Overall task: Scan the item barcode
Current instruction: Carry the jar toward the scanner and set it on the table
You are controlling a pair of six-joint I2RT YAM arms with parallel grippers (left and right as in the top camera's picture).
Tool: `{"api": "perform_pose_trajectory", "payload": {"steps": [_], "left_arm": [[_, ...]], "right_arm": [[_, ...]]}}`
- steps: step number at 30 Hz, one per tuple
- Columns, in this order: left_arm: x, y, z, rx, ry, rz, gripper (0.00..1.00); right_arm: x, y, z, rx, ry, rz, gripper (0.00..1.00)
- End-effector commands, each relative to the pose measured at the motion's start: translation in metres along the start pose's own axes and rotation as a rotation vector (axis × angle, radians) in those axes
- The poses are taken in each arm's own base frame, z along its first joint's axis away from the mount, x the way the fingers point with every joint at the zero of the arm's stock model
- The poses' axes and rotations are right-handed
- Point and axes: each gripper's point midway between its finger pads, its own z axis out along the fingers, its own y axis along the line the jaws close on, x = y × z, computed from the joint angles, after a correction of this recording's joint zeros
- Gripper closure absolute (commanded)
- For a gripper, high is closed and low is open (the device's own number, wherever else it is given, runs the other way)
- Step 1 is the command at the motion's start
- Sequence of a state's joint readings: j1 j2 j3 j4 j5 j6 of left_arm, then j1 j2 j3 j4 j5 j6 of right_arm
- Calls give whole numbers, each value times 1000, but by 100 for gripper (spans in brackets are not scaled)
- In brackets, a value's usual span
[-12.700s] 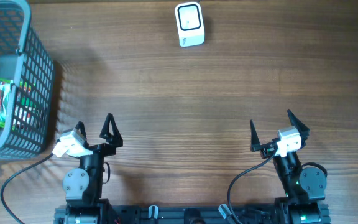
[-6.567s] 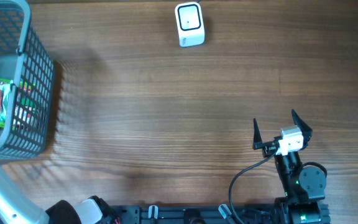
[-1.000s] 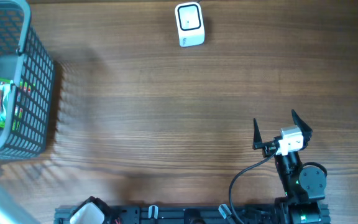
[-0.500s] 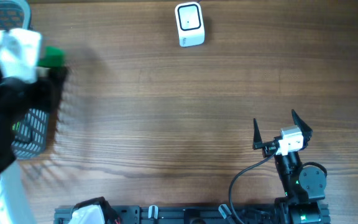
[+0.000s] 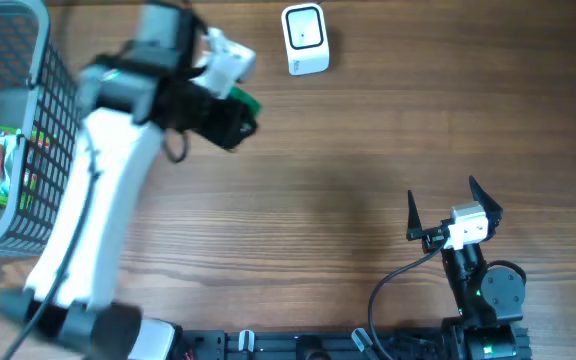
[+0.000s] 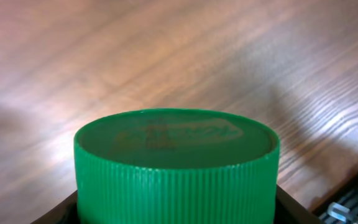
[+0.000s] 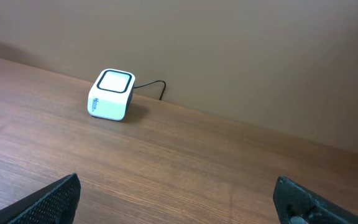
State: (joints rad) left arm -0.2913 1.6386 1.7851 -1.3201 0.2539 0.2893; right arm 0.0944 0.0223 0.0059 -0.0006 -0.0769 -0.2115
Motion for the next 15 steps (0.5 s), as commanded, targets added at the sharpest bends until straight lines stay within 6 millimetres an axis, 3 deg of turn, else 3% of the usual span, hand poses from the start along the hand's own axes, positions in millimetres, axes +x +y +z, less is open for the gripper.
{"api": "perform_pose_trajectory", "payload": {"steps": [1,7,8,15], "left_arm": [[-5,-14,42,31,86,-20,48],[0,-33,108,77,216,20,48],[0,-41,127,87,237,35,48],[-3,-70,189,112,265,110,48]], "right_arm": [[1,-4,0,20,4,-9,0],[1,-4,0,20,4,-10,1],[1,-4,0,20,4,-10,0],[1,-4,0,20,4,-10,0]]}}
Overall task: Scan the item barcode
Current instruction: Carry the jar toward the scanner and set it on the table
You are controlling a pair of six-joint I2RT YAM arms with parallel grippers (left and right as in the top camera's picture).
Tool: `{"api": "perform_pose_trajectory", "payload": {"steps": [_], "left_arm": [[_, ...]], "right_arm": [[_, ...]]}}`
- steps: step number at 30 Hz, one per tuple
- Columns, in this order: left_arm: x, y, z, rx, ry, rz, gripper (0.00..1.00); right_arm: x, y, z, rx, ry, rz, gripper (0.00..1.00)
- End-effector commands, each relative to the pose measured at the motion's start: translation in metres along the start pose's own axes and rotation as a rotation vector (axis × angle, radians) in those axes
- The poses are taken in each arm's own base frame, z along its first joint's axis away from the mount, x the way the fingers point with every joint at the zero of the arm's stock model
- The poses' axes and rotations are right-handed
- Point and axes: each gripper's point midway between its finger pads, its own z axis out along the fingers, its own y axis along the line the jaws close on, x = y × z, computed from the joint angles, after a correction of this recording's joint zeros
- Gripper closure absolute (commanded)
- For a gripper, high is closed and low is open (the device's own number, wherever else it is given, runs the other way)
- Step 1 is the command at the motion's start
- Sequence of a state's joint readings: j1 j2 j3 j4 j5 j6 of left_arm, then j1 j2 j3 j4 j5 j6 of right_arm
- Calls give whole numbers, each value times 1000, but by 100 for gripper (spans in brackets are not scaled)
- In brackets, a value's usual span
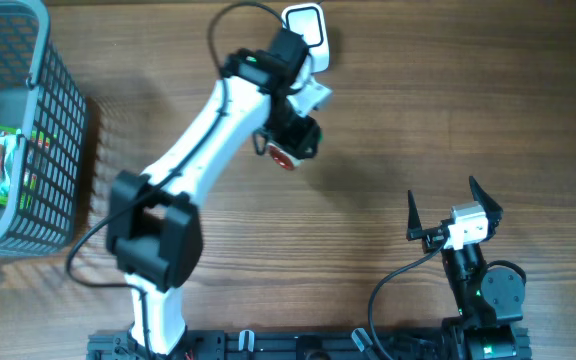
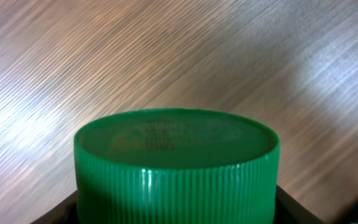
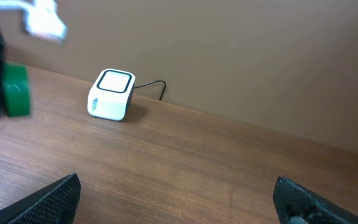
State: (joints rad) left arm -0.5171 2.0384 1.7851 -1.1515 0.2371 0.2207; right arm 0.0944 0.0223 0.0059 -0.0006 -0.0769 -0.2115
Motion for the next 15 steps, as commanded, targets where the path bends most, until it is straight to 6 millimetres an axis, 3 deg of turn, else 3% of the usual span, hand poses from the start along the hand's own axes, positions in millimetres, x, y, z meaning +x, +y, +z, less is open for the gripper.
{"api": "perform_pose_trajectory", "payload": {"steps": [1,6,15], "left_arm": [[-12,-15,27,14,2,32,48],[-24,-21,55,18,-10,62,50],[-9,-21,103,30,89,58,46]], "right_arm": [[1,-4,0,20,4,-10,0],[1,-4,0,20,4,-9,0],[1,-4,0,20,4,-10,0]]}}
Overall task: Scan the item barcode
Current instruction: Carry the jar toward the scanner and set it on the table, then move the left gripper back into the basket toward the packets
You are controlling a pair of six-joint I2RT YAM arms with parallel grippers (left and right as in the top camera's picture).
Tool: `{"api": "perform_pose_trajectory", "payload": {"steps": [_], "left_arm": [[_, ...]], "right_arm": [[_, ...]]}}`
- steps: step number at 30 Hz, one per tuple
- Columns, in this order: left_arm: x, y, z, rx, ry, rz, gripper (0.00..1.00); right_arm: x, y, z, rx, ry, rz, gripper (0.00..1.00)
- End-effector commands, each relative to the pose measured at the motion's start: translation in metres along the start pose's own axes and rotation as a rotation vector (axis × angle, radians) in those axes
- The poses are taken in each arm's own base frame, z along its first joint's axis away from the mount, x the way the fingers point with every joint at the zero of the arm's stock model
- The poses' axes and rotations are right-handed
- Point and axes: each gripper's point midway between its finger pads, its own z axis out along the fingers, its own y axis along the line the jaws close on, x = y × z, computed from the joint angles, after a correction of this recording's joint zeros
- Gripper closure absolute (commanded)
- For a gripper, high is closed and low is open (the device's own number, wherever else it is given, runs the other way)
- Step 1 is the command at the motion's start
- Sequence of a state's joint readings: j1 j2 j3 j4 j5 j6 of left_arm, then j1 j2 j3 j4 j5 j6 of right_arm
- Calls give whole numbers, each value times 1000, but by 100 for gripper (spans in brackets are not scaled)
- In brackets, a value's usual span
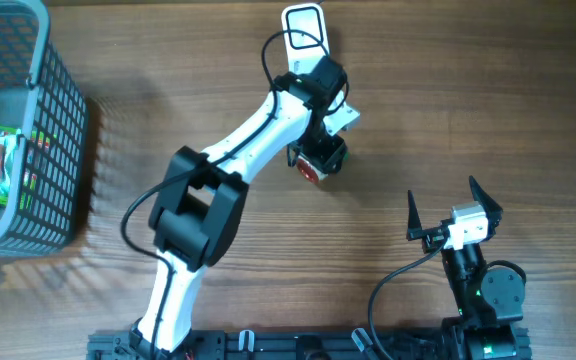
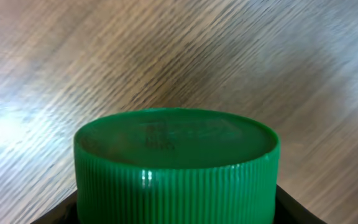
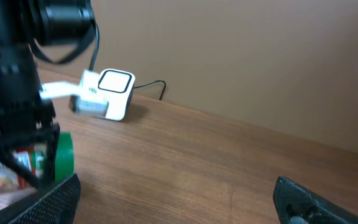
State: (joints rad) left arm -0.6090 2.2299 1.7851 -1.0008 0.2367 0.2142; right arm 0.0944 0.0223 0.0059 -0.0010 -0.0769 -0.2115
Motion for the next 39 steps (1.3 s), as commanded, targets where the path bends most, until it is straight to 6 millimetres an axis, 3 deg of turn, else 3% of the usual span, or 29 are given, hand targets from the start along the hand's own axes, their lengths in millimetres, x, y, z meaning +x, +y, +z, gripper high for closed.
{"api": "perform_pose_trajectory", "payload": {"steps": [1,5,6,10,13,18,20,25,29,31,35,37,39], "left_arm": [[4,0,20,11,39,-16,43],[4,1,21,12,41,-17,14],[5,0,20,12,43,-17,2],[4,-1,15,11,37,-16,0],[-5,-2,-4,5,-2,-10,0],[-34,-10,-77,-18,-147,15,0],[-45,-11,-120,-45,-228,23,0],[-47,7,-208,-197,-359,0,0],[-17,46,-279,-401,-426,-89,0],[7,72,-314,-505,-456,-161,0],[74,125,-384,-639,-522,-328,0],[123,157,-420,-724,-548,-449,0],[163,181,-442,-798,-540,-521,0]], "right_arm": [[1,-4,0,20,4,-10,0],[1,-4,0,20,4,-10,0],[1,-4,0,20,4,-10,0],[1,-4,0,20,4,-10,0],[1,-4,0,20,4,-10,0],[1,-4,0,20,4,-10,0],[1,-4,0,20,4,-10,0],[1,-4,0,20,4,-10,0],[1,-4,0,20,4,-10,0],[1,-4,0,20,4,-10,0],[1,-4,0,20,4,-10,0],[1,-4,0,20,4,-10,0],[1,-4,0,20,4,-10,0]]}}
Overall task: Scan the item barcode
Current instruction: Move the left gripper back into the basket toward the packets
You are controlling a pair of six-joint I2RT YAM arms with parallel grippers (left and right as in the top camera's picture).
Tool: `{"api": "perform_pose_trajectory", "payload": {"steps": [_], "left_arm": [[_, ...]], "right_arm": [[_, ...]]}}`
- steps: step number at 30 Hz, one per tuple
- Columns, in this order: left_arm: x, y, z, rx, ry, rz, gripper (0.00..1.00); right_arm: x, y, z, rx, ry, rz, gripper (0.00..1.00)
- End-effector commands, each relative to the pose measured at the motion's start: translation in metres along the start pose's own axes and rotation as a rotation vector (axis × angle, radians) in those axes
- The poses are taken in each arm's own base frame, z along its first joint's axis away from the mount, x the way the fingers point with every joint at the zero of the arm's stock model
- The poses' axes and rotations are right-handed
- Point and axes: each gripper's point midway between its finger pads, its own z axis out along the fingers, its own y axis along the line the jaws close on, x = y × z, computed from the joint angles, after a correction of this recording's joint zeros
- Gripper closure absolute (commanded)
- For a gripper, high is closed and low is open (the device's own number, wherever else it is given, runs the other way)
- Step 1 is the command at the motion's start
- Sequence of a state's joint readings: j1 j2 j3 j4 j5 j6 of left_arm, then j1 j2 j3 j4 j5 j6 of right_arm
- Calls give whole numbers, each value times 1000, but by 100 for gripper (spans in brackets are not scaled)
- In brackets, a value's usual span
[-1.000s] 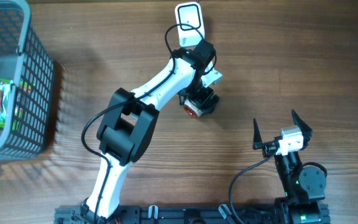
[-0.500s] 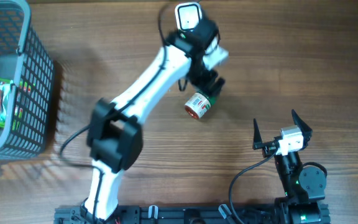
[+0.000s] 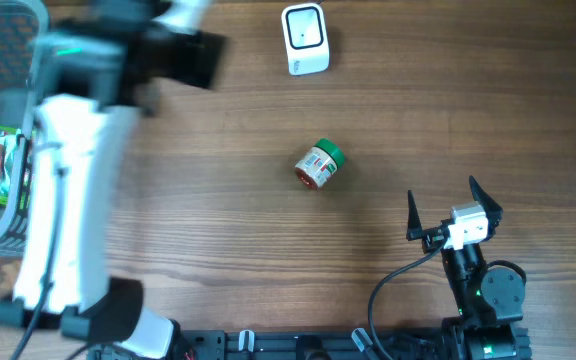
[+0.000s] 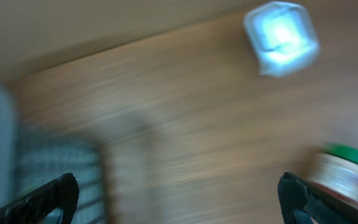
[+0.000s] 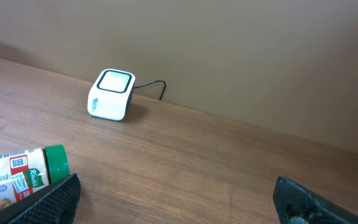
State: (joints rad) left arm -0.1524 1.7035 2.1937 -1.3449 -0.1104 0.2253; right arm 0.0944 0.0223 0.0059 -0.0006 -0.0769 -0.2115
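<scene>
A small jar (image 3: 318,165) with a green cap and a red-and-white label lies on its side mid-table, nothing touching it. The right wrist view has it at lower left as the jar (image 5: 23,180), and it shows blurred as the jar (image 4: 344,174). The white barcode scanner (image 3: 305,38) stands at the far edge, also seen as the scanner (image 5: 112,93) and the scanner (image 4: 281,37). My left gripper (image 3: 196,58) is blurred, far left of the scanner and open; its fingers (image 4: 51,198) are spread wide. My right gripper (image 3: 455,212) rests open at front right, empty.
A grey mesh basket (image 3: 58,110) stands at the far left with a red packet and other packets inside. The scanner's black cable (image 5: 154,87) trails behind it. A black rail (image 3: 298,345) runs along the near edge.
The left gripper was shut on the jar just below the scanner. Now it is open and up near the basket, and the jar lies on the table. The right arm has not moved.
The left gripper held the jar by its body to the left of the scanner. Then it was right beside the scanner, then a little lower and to the right of it. Now the jar lies loose mid-table and the gripper is far off.
</scene>
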Motion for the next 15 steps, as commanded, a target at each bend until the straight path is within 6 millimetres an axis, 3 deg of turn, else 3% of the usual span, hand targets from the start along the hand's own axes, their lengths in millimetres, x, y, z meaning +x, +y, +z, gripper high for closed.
{"api": "perform_pose_trajectory", "payload": {"steps": [1,5,6,10,15], "left_arm": [[33,120,-49,-261,-11,-113,0],[85,205,-72,-407,64,-206,0],[106,232,-78,-430,90,-247,0],[151,271,-79,-389,125,-299,0],[208,293,-56,-273,243,-305,0]], "right_arm": [[1,-4,0,20,4,-10,0],[1,-4,0,20,4,-9,0],[1,-4,0,20,4,-10,1],[1,-4,0,20,4,-10,0],[1,-4,0,20,4,-10,0]]}}
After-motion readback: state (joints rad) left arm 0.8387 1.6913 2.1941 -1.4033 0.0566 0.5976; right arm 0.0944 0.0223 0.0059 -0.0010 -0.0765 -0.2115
